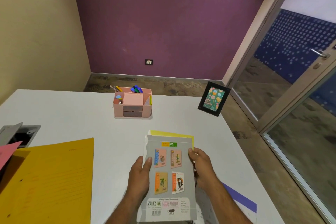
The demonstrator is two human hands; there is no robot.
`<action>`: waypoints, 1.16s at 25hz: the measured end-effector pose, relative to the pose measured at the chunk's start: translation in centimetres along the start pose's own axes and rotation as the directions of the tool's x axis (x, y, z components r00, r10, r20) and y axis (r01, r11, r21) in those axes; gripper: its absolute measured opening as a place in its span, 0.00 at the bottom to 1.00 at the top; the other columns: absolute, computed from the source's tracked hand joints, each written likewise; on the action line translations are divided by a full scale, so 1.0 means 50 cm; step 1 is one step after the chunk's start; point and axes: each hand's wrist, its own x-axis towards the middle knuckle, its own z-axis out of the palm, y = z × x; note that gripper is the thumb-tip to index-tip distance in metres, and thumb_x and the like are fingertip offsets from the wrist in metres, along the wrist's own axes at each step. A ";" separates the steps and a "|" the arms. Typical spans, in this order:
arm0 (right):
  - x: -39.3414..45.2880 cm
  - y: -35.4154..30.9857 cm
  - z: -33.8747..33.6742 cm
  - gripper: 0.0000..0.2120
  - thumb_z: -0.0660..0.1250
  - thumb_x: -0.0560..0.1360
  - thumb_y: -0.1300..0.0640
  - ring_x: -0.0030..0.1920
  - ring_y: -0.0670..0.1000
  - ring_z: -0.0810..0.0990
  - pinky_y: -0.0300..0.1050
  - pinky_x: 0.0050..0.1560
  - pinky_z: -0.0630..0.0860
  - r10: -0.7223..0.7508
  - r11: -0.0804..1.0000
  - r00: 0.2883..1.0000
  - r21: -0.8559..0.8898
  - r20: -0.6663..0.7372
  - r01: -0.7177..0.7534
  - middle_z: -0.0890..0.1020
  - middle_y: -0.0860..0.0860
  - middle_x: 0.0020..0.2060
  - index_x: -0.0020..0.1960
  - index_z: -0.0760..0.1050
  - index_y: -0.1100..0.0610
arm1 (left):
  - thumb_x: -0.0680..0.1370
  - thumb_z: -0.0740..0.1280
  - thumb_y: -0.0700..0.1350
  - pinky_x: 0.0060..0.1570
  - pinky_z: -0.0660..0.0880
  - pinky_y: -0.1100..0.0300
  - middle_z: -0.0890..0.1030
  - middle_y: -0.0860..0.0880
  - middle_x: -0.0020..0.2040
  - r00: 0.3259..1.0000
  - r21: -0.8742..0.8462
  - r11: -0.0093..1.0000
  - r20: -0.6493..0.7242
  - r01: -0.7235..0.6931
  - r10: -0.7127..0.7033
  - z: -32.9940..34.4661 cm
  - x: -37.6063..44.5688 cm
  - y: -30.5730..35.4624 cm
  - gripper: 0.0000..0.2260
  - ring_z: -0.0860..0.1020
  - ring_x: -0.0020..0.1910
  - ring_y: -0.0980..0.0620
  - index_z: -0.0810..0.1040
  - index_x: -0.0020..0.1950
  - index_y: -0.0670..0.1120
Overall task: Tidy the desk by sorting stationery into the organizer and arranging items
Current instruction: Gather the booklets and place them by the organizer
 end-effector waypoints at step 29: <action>-0.024 0.042 0.133 0.20 0.70 0.73 0.67 0.58 0.47 0.80 0.32 0.53 0.76 -0.397 0.882 0.915 -0.244 0.072 0.402 0.82 0.42 0.56 0.57 0.79 0.44 | 0.80 0.67 0.41 0.44 0.79 0.59 0.86 0.53 0.48 0.976 -0.104 0.979 -0.146 -0.178 0.162 -0.010 0.028 0.033 0.09 0.84 0.47 0.54 0.80 0.57 0.52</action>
